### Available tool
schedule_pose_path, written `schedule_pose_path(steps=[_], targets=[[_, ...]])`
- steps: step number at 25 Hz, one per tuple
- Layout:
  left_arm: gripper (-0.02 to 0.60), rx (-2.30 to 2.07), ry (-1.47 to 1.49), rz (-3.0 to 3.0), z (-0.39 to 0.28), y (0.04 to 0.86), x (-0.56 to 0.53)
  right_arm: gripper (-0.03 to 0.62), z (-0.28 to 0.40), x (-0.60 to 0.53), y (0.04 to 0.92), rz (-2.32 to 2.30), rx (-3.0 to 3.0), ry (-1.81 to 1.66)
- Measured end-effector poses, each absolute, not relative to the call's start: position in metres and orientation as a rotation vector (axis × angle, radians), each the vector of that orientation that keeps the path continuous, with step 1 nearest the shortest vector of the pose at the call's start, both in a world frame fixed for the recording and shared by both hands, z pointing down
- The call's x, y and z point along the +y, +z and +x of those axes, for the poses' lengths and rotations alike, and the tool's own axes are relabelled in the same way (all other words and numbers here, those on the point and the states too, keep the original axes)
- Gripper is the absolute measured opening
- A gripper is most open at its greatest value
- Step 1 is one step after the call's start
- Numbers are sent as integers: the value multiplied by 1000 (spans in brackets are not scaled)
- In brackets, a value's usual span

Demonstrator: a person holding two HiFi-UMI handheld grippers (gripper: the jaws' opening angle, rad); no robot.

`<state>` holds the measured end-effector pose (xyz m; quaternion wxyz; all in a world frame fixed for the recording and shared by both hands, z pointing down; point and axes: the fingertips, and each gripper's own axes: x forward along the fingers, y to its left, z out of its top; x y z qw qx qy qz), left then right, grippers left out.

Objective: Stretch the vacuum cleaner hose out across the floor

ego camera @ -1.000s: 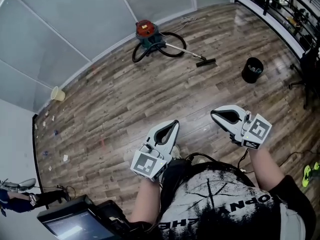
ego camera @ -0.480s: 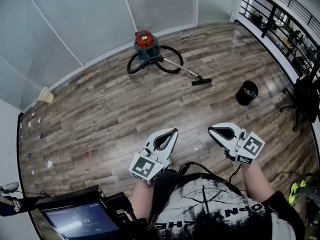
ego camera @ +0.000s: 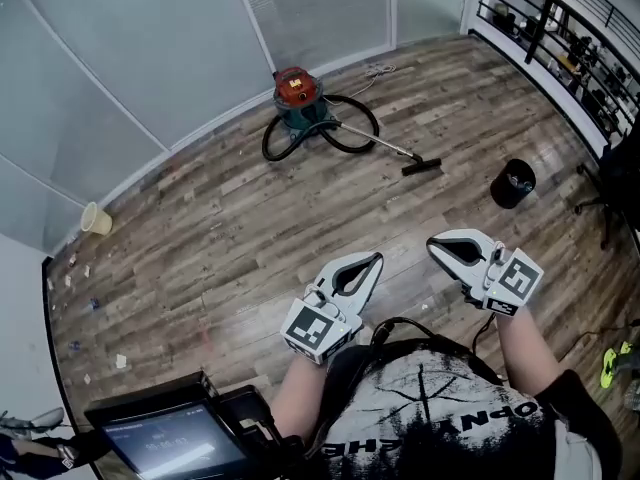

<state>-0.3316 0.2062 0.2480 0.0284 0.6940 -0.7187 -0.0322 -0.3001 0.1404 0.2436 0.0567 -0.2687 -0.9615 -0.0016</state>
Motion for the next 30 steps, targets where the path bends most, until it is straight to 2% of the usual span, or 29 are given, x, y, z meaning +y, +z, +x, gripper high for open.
schedule_pose_path(steps=[16, 23, 30], targets=[[0, -2107, -130, 2138, -447, 284, 192, 8, -424, 128, 266, -747, -2894, 17], [0, -2154, -102, 2025, -503, 288, 145, 8, -499, 87, 275, -896, -2836, 62], [0, -2345, -78, 1903, -597, 264, 97, 8, -595, 39, 262, -1126, -2783, 108]])
